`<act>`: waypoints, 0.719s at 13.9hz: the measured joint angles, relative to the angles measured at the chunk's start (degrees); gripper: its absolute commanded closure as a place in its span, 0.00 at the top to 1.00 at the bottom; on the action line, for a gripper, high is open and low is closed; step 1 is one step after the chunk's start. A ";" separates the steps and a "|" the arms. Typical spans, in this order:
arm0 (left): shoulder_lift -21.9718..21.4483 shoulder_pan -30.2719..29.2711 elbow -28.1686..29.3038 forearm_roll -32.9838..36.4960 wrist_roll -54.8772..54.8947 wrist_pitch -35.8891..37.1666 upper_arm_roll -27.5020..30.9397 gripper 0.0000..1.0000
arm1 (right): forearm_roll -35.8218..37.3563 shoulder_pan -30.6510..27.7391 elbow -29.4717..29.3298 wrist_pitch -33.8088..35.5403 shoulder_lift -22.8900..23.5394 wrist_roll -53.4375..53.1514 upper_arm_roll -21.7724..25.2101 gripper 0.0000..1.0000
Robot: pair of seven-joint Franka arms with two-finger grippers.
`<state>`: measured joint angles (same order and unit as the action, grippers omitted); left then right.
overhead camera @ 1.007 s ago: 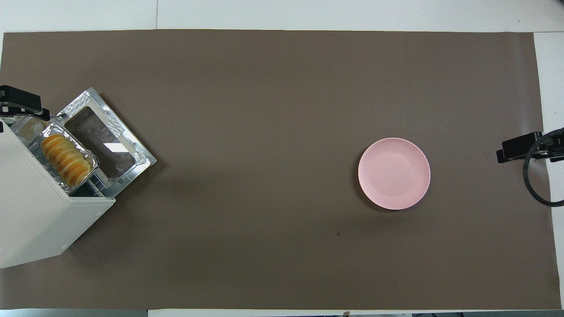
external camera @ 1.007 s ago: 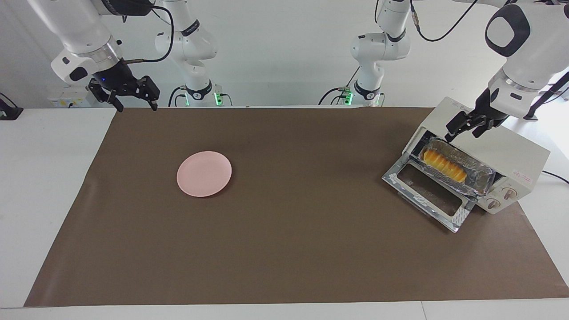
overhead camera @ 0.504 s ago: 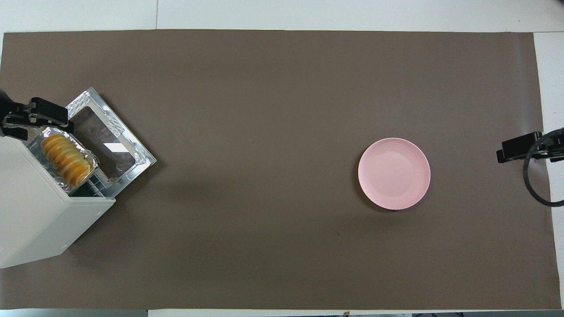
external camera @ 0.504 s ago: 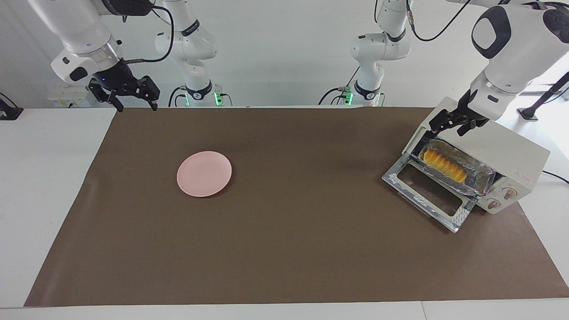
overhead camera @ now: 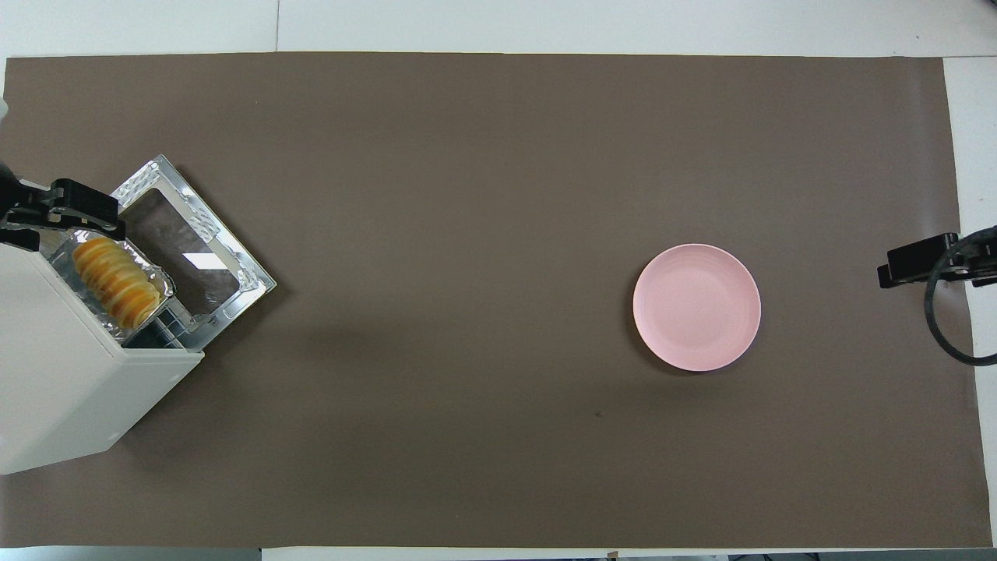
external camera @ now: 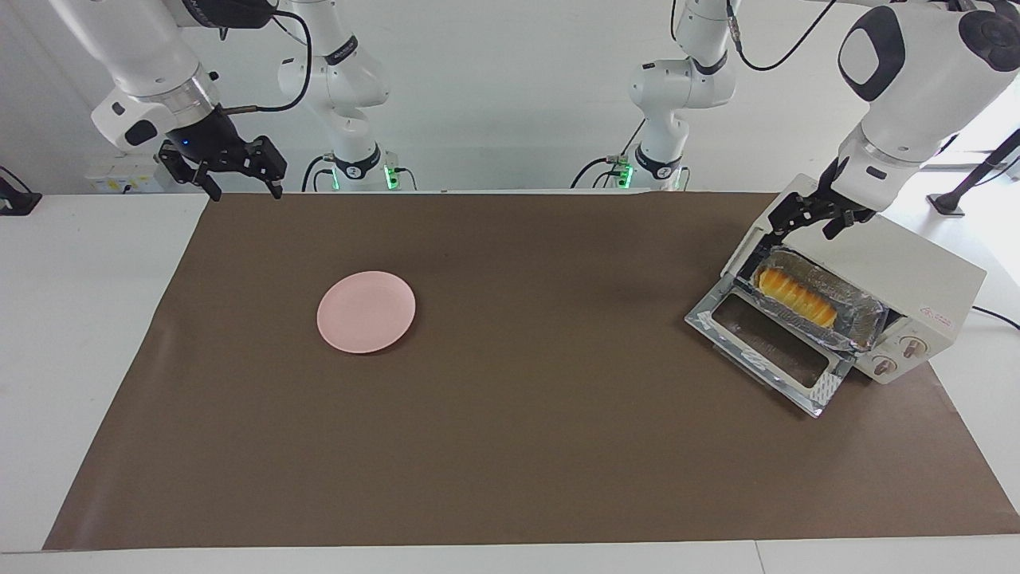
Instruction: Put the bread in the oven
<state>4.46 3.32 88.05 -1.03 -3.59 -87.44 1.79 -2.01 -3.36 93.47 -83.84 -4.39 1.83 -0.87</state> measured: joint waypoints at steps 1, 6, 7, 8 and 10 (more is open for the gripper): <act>0.00 0.00 0.00 0.00 0.05 0.00 0.00 1.00 | 0.00 0.00 0.00 0.00 0.00 0.00 0.00 1.00; 0.00 0.00 0.00 0.00 0.20 -0.22 0.04 1.00 | 0.00 0.00 0.00 0.00 0.00 0.00 0.00 1.00; -0.01 0.00 -0.01 0.00 0.24 -0.72 0.08 1.00 | 0.00 0.00 0.00 0.00 0.00 0.00 0.00 1.00; -0.01 0.00 -0.02 0.00 0.26 -1.57 0.09 1.00 | 0.00 0.00 0.00 0.00 0.00 0.00 0.00 1.00; -0.01 0.00 -0.02 0.00 0.30 -2.76 0.09 1.00 | 0.00 0.00 0.00 0.00 0.00 0.00 0.00 1.00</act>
<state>4.45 3.32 88.03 -1.03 -3.29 -90.20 1.88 -2.01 -3.36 93.47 -83.84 -4.39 1.83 -0.87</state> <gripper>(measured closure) 0.000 0.000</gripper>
